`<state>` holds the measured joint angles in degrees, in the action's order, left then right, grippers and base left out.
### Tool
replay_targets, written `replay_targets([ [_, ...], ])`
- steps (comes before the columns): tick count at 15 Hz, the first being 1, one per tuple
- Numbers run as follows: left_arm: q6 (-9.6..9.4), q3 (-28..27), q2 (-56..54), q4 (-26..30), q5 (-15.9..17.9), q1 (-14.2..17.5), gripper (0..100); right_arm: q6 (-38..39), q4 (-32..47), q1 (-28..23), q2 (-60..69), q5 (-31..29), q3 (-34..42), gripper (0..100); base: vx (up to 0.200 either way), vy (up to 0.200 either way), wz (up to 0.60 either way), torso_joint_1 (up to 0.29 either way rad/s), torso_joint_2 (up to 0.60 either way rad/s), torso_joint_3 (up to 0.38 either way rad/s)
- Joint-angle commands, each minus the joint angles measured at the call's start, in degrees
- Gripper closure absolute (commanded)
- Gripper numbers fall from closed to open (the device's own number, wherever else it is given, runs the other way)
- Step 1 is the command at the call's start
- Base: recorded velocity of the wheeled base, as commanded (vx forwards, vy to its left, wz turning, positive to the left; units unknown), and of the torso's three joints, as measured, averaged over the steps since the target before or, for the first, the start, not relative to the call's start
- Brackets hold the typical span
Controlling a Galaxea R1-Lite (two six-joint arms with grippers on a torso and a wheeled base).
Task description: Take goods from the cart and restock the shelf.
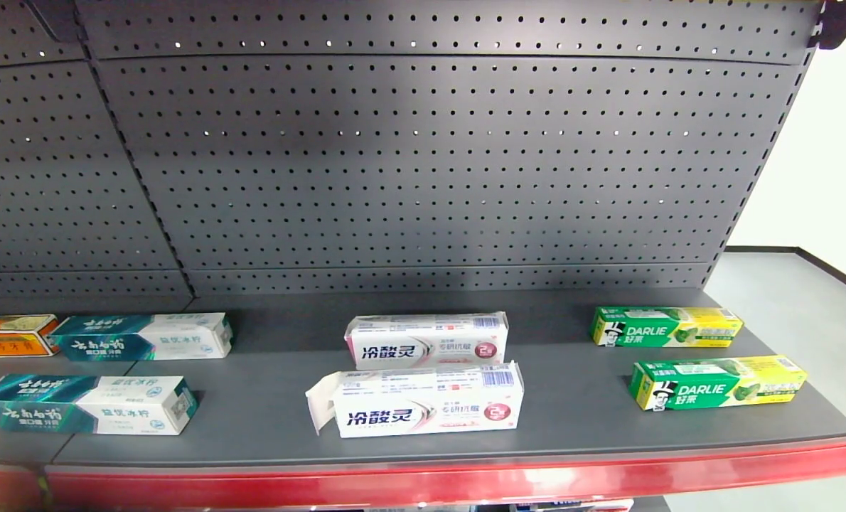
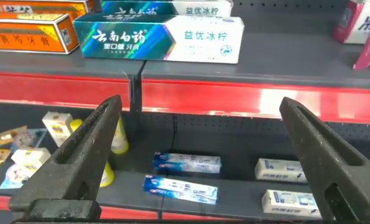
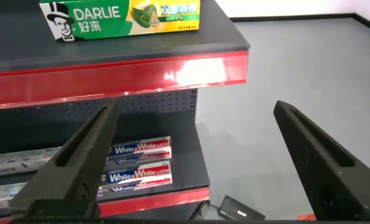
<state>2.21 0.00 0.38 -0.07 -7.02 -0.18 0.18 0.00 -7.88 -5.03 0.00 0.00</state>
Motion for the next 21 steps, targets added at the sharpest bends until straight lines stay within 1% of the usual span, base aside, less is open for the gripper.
replay_targets([
  [1, 0.78, -0.1, 0.0, 0.0, 0.0, 0.0, 0, 0.0, 0.0, 0.1, -0.3, 0.0, 0.0, 0, 0.000, 0.000, 0.00, 0.000, 0.00, 0.000],
  [2, 0.87, 0.0, 0.1, 0.0, 0.0, 0.0, 0, 0.0, 0.0, 0.0, -0.3, 0.0, 0.0, 0, 0.000, 0.000, 0.00, 0.000, 0.00, 0.000],
  [4, 0.96, 0.0, 0.1, 0.0, 0.0, 0.0, 0, 0.2, -0.1, 0.1, -0.3, 0.0, 0.0, 0, 0.000, 0.000, 0.60, 0.005, 0.00, 0.002],
  [21, 0.87, 0.0, 0.0, 0.0, 0.0, 0.0, 0, 0.1, 0.0, 0.1, -0.3, 0.0, 0.0, 0, 0.000, 0.000, 0.00, 0.000, 0.00, 0.000],
])
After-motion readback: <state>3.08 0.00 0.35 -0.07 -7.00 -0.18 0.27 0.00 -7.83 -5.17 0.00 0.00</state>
